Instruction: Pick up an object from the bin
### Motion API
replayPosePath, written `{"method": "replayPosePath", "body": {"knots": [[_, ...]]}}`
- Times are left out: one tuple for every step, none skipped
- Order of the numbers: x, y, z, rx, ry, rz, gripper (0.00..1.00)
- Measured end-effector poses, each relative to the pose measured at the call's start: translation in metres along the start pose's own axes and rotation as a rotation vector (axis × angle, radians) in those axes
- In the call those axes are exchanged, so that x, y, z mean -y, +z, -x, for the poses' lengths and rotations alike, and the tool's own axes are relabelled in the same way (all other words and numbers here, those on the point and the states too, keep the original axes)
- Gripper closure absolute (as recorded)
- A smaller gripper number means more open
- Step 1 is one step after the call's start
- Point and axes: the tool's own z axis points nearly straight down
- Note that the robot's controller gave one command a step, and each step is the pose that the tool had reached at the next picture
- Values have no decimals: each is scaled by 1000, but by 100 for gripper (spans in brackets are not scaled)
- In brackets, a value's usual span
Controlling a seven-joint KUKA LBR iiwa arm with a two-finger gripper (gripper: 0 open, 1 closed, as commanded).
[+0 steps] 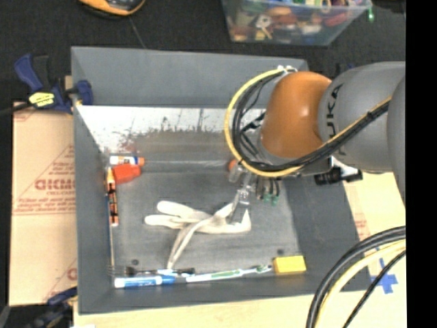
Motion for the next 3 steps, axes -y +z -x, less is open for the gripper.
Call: {"method": "replayPosePath", "body": {"knots": [[-30,33,-3,-7,-240,-2,0],[-36,58,0,-8,-119,-1,0],[-27,88,-12,0,-268,0,100]]}}
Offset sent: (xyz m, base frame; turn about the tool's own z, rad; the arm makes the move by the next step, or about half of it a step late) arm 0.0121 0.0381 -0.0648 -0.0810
